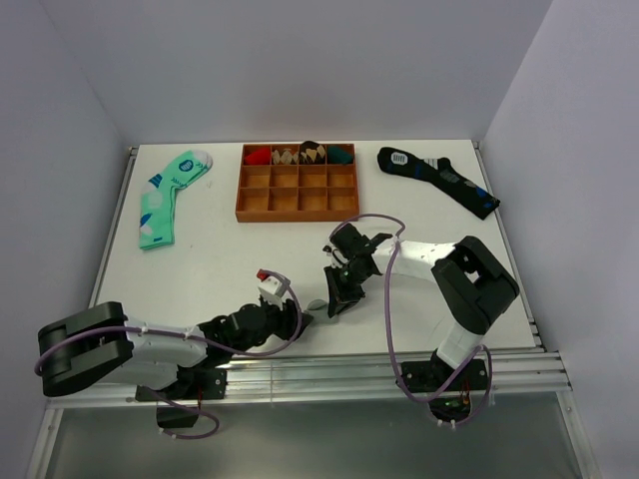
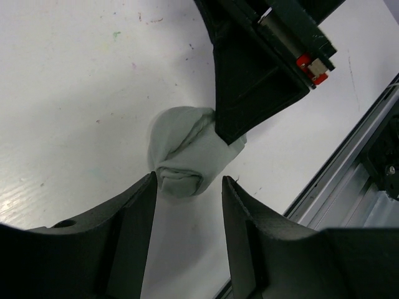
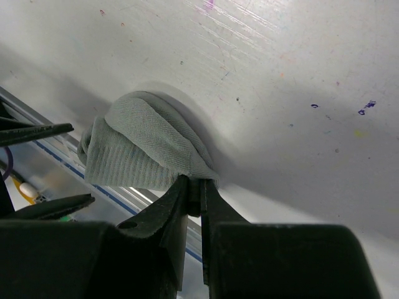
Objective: Roll the socks
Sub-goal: Roll the sock at the center of the board.
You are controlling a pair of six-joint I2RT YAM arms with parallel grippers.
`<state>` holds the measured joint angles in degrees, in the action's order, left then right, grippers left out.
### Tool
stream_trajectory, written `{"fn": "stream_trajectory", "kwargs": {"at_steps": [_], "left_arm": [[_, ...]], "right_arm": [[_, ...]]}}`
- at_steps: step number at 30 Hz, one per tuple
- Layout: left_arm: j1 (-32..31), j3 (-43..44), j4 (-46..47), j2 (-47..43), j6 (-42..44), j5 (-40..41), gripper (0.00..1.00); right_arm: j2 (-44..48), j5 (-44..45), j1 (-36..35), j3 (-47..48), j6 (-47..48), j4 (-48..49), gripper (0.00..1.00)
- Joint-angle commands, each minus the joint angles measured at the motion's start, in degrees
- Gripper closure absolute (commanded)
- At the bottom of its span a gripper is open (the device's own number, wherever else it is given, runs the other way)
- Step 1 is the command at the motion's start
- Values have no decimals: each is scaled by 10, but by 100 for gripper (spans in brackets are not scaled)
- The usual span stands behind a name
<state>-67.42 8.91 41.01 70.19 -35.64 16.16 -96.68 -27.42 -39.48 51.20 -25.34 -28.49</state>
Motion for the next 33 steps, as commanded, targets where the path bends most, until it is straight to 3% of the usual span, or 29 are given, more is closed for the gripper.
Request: {"fn": "stream_trajectory", "kwargs": {"at_steps": [1,22,33], "left_arm": [[-1,32,35,12,19,-15,49],[-1,55,43,78,33,-8,51],[-1,78,17,108,29,4,58]], "right_arm": [[-17,54,4,5,23,-30,85],[-18,55,5,7,29,-28,86],[-13,54,5,0,30,-23,86]]}}
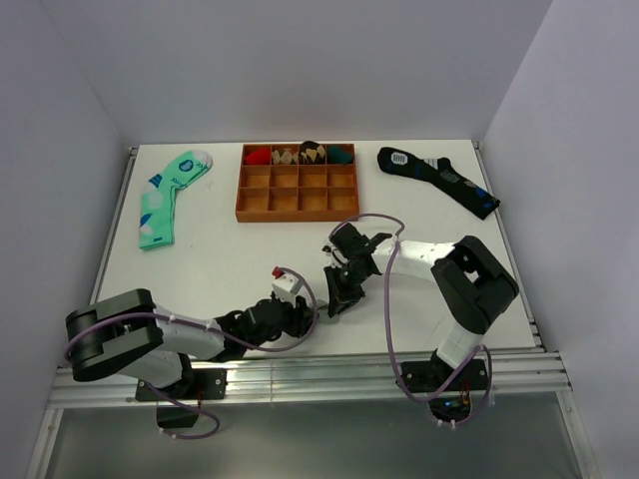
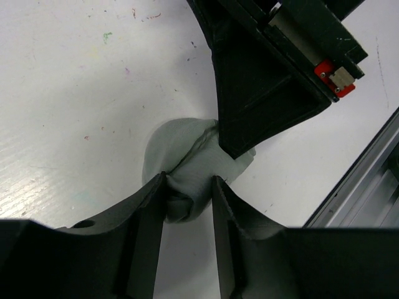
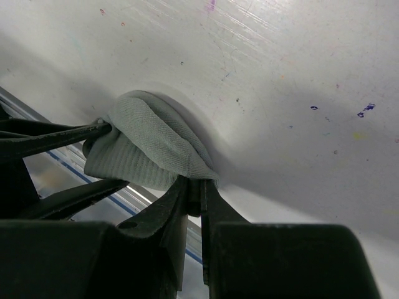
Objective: Roll the socks
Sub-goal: Roll the sock at the center of the board.
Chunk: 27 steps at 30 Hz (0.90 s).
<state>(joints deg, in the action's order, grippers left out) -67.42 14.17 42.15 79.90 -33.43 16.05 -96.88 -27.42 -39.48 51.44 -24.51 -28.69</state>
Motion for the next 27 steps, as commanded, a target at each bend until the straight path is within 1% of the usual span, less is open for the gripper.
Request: {"fn": "stream_trajectory", "kwargs": {"at_steps": [1,2,3,5,6,9,13,17,18,21,27], "left_arm": [[-1,27,5,13,5,9,60],[-1,27,1,17,2,13,64],[-1,31,-11,18,-5,17,71],[-1,33,-22,21,-9,21,78],[-1,38,-42,23,-18,27,87],[-1,48,-62,30,-29,29,100],[-1,66,-100,47,-41,14,100],[1,74,-139,61,-68,4,100],[2,78,-149,64,-81,2,100],[8,92,-187,76,-100,-8,100],[17,122,-244,99,-127,-34,100]], "right_arm": [[-11,54,5,-4,20,-17,86],[-9,54,5,-5,20,-15,86],[-8,54,4,-10,19,-14,86],[-4,55,5,-15,16,-6,86],[-1,55,5,-20,15,-2,85],[7,54,4,-32,8,13,85],[35,56,4,-52,-11,41,80],[75,72,3,-78,-27,71,72],[83,79,4,-81,-34,76,68],[114,87,4,-100,-46,100,62],[193,120,2,-140,-63,150,59]]}}
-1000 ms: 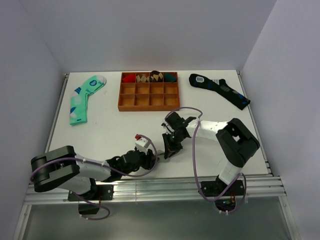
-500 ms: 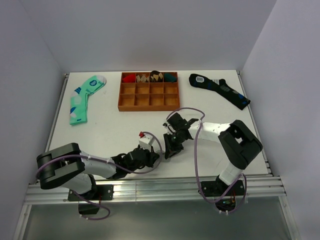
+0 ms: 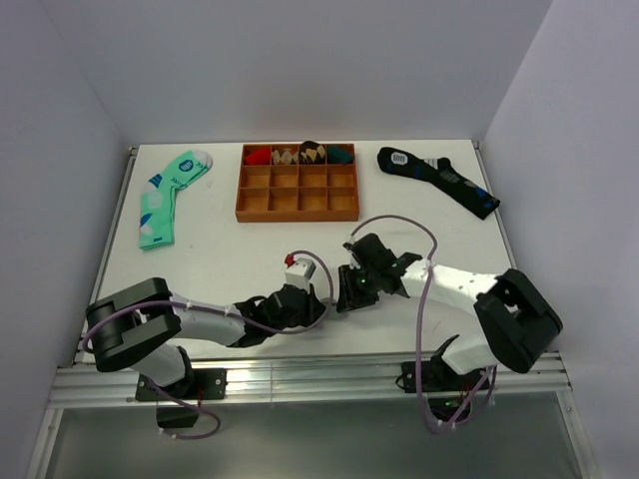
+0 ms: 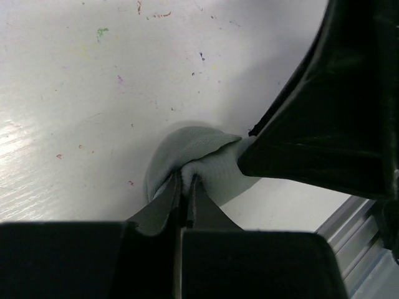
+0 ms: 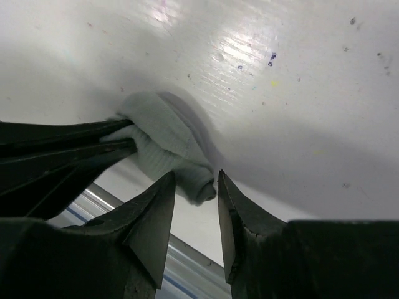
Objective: Roll the socks
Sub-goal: Roll the sock at the center of the board.
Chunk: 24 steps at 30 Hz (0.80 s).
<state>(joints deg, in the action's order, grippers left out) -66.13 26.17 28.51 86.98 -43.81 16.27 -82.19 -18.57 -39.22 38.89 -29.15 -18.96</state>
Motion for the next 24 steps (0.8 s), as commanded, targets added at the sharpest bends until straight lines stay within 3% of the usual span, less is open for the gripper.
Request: {"fn": "stream_trajectory", "kwargs": {"at_steps": [1,13,19,24], "left_arm": [[5,2,-110,29,-26,-47,100],[41,52,-219,43,-33,-88,100],[58,71,-260,30,-37,-120,100],[69,81,-282,30,-43,-145,100]], "right_arm": [[56,38,-1,-21,-20,67,58],[252,115,-20,-124,-33,163,58],[289,146,-49,-179,-48,227,59],[295,261,-124,-183,-42,232,60]]}}
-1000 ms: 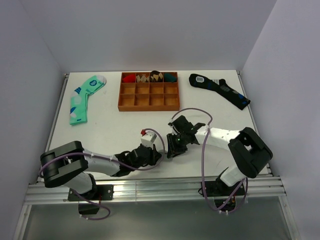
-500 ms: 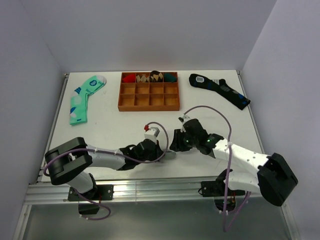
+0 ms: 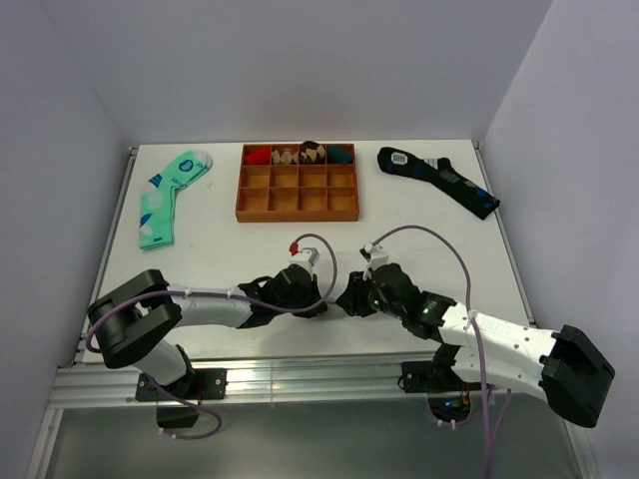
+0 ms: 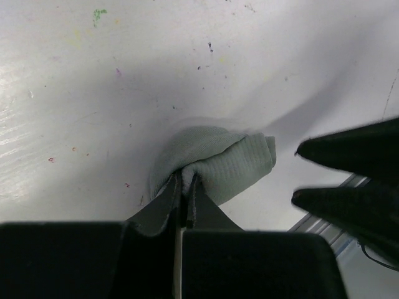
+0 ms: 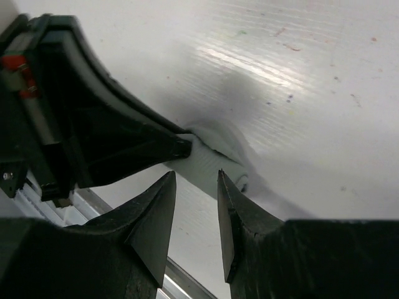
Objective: Roll the socks
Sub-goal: Roll the sock at the center of the board.
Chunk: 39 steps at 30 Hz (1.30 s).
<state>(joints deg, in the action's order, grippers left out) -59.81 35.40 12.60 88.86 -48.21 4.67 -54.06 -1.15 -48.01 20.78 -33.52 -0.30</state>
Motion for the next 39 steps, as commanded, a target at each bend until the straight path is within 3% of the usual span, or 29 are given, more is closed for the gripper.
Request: {"fn": "stream_trajectory", "kwargs": {"at_steps": [1,8,16,30,39], "left_arm": [[10,-10,-124,11,0,-40,100],[39,9,-173,24,21,-96,100],[58,34,-230,44,48,-134,100],[88,82,-299,80,107,-185,100],[118,82,-314,85,140,-242,100]], "right_arm": [[16,102,-65,-6,5,49,59],[28,164,-128,-29,27,98,59],[-21,204,-181,-25,59,121,60],[-141,355,-308,61,80,57,55],[-152,324,-314,99,149,25,50]]}}
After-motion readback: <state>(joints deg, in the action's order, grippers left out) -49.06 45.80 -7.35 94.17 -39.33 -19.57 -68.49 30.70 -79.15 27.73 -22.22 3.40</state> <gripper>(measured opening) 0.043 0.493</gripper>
